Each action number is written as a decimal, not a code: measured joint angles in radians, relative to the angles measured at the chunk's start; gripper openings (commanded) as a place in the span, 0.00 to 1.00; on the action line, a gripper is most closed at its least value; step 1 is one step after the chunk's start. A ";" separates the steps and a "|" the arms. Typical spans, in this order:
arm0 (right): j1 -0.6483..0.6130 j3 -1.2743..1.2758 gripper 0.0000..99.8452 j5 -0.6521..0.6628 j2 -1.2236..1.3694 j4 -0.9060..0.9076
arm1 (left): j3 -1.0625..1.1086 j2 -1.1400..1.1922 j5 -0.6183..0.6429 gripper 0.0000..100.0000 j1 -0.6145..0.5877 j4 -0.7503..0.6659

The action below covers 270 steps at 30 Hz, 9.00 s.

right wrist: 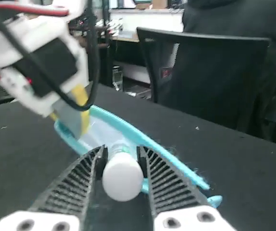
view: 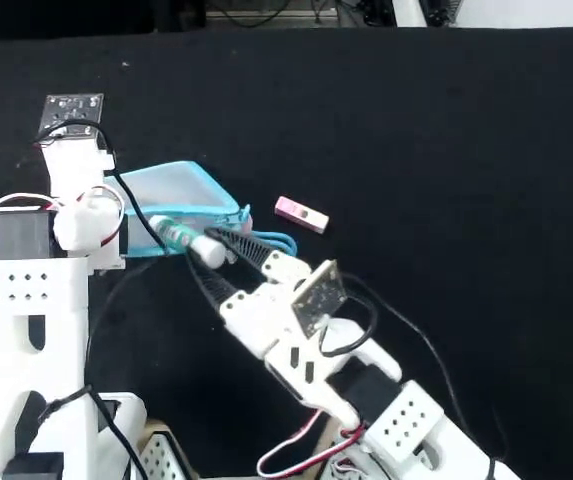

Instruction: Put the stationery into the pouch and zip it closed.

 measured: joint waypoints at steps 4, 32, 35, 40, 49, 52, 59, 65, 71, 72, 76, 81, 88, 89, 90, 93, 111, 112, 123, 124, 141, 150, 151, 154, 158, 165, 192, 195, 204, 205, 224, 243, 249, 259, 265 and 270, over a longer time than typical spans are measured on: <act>-0.009 -0.034 0.01 0.000 0.052 0.006 | 0.000 0.000 0.000 0.03 0.002 0.000; 0.100 -0.930 0.18 0.002 0.393 0.859 | 0.000 0.000 0.003 0.03 0.002 0.000; 0.301 -1.000 0.18 0.000 0.448 0.954 | 0.000 0.000 0.002 0.03 0.002 0.000; 0.537 -1.019 0.18 0.074 0.706 0.993 | 0.000 0.000 0.002 0.03 0.002 0.000; 0.629 -1.022 0.18 0.459 1.221 0.904 | 0.000 0.000 0.002 0.03 0.002 0.000; 0.624 -1.022 0.18 0.531 1.341 0.870 | 0.000 0.000 0.002 0.03 0.002 0.000; 0.574 -1.034 0.18 0.583 1.536 0.715 | -0.002 0.000 0.002 0.03 0.002 0.000; 0.572 -1.128 0.25 0.585 1.645 0.674 | -0.002 0.000 0.002 0.03 0.002 0.000; 0.572 -1.148 0.25 0.585 1.677 0.666 | -0.002 0.000 0.002 0.03 0.002 0.000; 0.572 -1.148 0.24 0.597 1.677 0.661 | -0.002 0.000 0.002 0.03 0.002 0.000; 0.572 -1.148 0.10 0.712 1.677 0.643 | -0.002 0.000 0.002 0.03 0.002 0.000; 0.574 -1.148 0.01 0.756 1.676 0.660 | -0.002 0.000 0.002 0.03 0.002 0.000; 0.724 -1.149 0.01 0.569 1.610 0.872 | -0.002 0.000 0.002 0.03 0.002 0.000; 0.753 -1.149 0.01 0.539 1.606 0.913 | -0.002 0.000 0.002 0.03 0.002 0.000; 0.775 -1.149 0.03 0.509 1.603 0.950 | -0.002 0.000 0.002 0.03 0.002 0.000; 0.813 -1.149 0.15 0.470 1.597 1.059 | -0.002 0.000 0.002 0.03 0.002 0.000; 0.687 -1.336 0.21 0.462 1.597 1.129 | -0.002 0.000 0.002 0.03 0.002 0.000; 0.690 -1.336 0.21 0.462 1.600 1.120 | -0.002 0.000 0.002 0.03 0.002 0.000; 0.706 -1.399 0.13 0.542 1.795 1.074 | -0.002 0.000 0.002 0.03 0.002 0.000; 0.706 -1.404 0.07 0.540 1.795 1.074 | -0.002 0.000 0.002 0.03 0.002 0.000; 0.743 -1.382 0.01 0.236 1.373 1.177 | -0.002 0.000 0.002 0.03 0.002 0.000; 0.580 -1.227 0.01 0.055 0.910 1.158 | -0.002 0.000 0.000 0.03 0.002 0.000; 0.548 -1.188 0.01 0.029 0.855 1.123 | -0.002 0.000 0.002 0.03 0.002 0.000; 0.450 -1.056 0.01 -0.048 0.695 0.976 | -0.002 0.000 0.002 0.03 0.002 0.000; 0.301 -0.868 0.01 -0.080 0.519 0.723 | -0.002 0.000 0.000 0.03 0.002 0.000; 0.029 -0.629 0.01 -0.084 0.345 0.358 | -0.002 0.000 0.002 0.03 0.002 0.000; 0.011 -0.270 0.01 -0.086 0.500 -0.287 | -0.002 0.000 0.000 0.03 0.002 0.000; 0.020 -0.270 0.01 -0.086 0.559 -0.338 | -0.002 0.000 0.000 0.03 0.002 0.000; 0.035 -0.272 0.01 -0.051 0.666 -0.466 | -0.002 0.000 0.002 0.03 0.003 0.000; 0.035 -0.269 0.01 -0.037 0.666 -0.468 | -0.002 0.000 0.003 0.03 0.003 0.000; -0.040 -0.114 0.02 0.121 0.664 -0.473 | 0.002 0.002 -0.002 0.03 0.003 0.009; -0.129 -0.663 0.23 0.127 0.534 0.612 | 0.000 0.000 0.002 0.03 0.002 0.012; -0.032 -0.735 0.23 0.140 0.241 0.878 | 0.000 0.000 0.000 0.03 -0.008 0.012; 0.060 -0.253 0.33 0.259 0.092 0.620 | 0.000 0.000 -0.034 0.03 -0.063 0.006; 0.060 -0.092 0.32 0.264 0.190 0.330 | -0.012 0.000 -0.035 0.03 -0.087 0.006; 0.060 -0.094 0.32 0.264 0.344 0.209 | -0.046 0.000 -0.037 0.03 -0.087 0.054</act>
